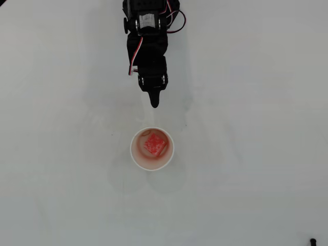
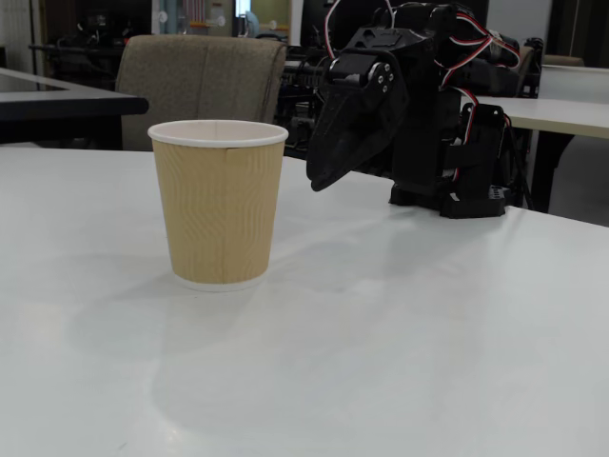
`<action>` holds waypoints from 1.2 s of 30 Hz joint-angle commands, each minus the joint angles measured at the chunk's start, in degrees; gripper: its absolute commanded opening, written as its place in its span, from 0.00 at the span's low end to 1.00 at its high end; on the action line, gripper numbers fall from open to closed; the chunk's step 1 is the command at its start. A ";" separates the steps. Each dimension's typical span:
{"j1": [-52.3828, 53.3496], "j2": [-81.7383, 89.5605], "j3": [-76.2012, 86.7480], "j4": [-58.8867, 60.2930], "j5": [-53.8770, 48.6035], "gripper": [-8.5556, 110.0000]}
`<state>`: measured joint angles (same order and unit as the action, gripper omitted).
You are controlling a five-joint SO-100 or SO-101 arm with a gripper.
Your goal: Grasp a red cube and put it in the cup.
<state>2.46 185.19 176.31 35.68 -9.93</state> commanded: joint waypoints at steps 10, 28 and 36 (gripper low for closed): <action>0.79 0.88 3.96 -0.18 10.02 0.07; 0.70 0.79 3.96 -0.09 9.84 0.07; 0.70 0.79 3.96 -0.09 9.84 0.07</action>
<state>3.25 185.19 176.31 35.68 -0.35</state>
